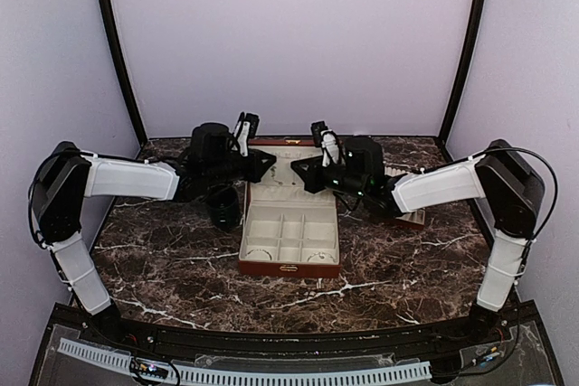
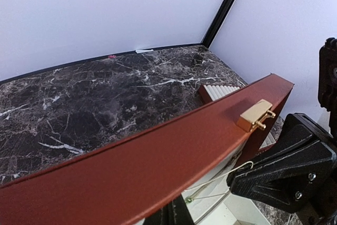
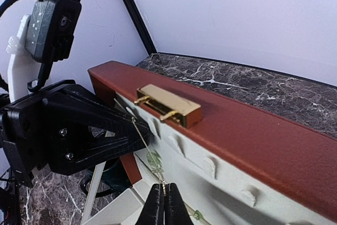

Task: Organize the mixed jewelry
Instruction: Hang the necklace on the necklace hanger.

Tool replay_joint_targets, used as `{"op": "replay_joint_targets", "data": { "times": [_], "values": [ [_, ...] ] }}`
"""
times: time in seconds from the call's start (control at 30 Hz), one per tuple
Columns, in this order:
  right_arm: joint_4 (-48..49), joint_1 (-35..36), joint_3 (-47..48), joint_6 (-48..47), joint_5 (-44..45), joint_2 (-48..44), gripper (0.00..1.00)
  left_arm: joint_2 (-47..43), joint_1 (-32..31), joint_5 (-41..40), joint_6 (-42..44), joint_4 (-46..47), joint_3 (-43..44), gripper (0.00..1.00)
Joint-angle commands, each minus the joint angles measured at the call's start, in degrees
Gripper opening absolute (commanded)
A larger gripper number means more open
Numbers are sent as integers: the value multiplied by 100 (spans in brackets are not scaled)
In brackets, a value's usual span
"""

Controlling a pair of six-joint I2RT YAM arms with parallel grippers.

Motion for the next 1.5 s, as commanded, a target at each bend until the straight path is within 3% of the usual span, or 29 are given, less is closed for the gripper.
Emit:
{"op": "replay_joint_targets", "data": {
  "times": [0.0, 1.13, 1.47],
  "values": [
    [121, -22, 43, 288, 254, -245, 0, -62, 7, 37, -172, -45, 220, 0],
    [-1133, -61, 1026, 549, 732, 245, 0, 385, -162, -163, -298, -363, 731, 0],
    [-884, -61, 892, 488, 702, 104, 0, 176, -353, -537, -176, 290, 449, 0]
  ]
}}
